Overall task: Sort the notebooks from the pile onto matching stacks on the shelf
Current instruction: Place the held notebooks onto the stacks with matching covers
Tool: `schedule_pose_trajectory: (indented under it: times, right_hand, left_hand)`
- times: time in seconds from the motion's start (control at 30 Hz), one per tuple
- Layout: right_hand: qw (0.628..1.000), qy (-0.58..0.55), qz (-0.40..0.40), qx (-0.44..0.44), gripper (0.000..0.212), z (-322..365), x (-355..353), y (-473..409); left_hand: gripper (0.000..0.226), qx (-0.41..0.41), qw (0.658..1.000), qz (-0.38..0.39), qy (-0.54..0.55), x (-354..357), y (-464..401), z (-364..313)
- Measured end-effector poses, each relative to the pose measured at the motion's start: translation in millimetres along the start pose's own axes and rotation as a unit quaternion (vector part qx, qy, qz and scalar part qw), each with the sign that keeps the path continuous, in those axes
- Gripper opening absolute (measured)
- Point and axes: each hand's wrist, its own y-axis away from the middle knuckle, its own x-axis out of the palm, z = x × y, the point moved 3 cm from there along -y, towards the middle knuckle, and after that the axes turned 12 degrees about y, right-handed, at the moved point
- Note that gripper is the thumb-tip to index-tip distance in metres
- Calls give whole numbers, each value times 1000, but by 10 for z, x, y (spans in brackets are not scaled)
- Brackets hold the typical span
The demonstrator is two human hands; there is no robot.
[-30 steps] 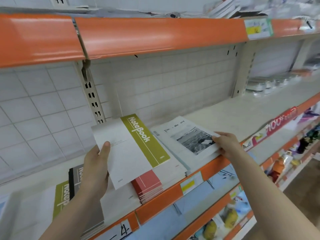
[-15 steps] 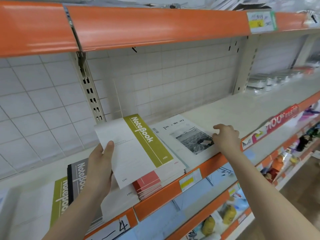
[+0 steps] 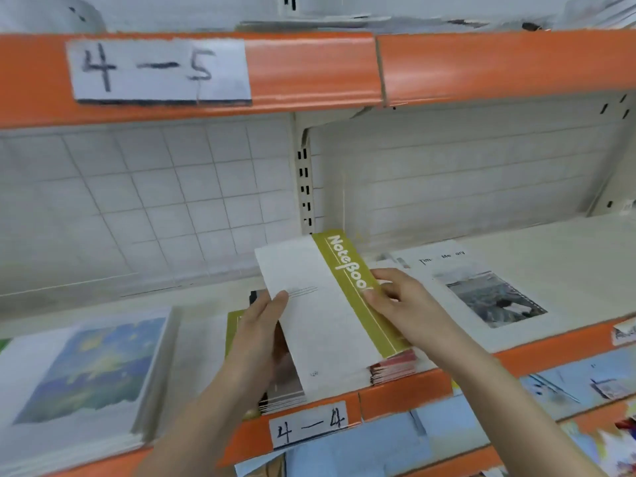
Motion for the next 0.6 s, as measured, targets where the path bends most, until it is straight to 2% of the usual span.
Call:
schedule_pose_trajectory:
  times: [0.1, 0.23, 0.3, 0.4, 0.5, 0.6]
  right_hand:
    - [1000, -9, 18, -14, 24, 140, 372, -88]
    - [996, 70, -12, -48, 26, 311, 873, -215]
    - [991, 106, -40, -72, 29, 376, 1076, -260]
    - [983, 166, -37, -74, 31, 433, 1342, -263]
    - [974, 205, -21, -89, 29, 450, 1544, -239]
    - [971, 217, 0, -99, 22, 479, 1688, -198]
  left_hand:
    - [26, 11, 998, -28, -63, -374, 156, -101]
    - [27, 71, 979, -111, -153, -971, 339, -335]
    - [27, 115, 954, -142, -236, -1290, 412, -470]
    - [33, 152, 911, -154, -350, -1666, 517, -617]
    - [27, 154, 864, -145, -456, -1882, 608, -674]
    - [28, 162, 834, -113, -514, -2004, 660, -664]
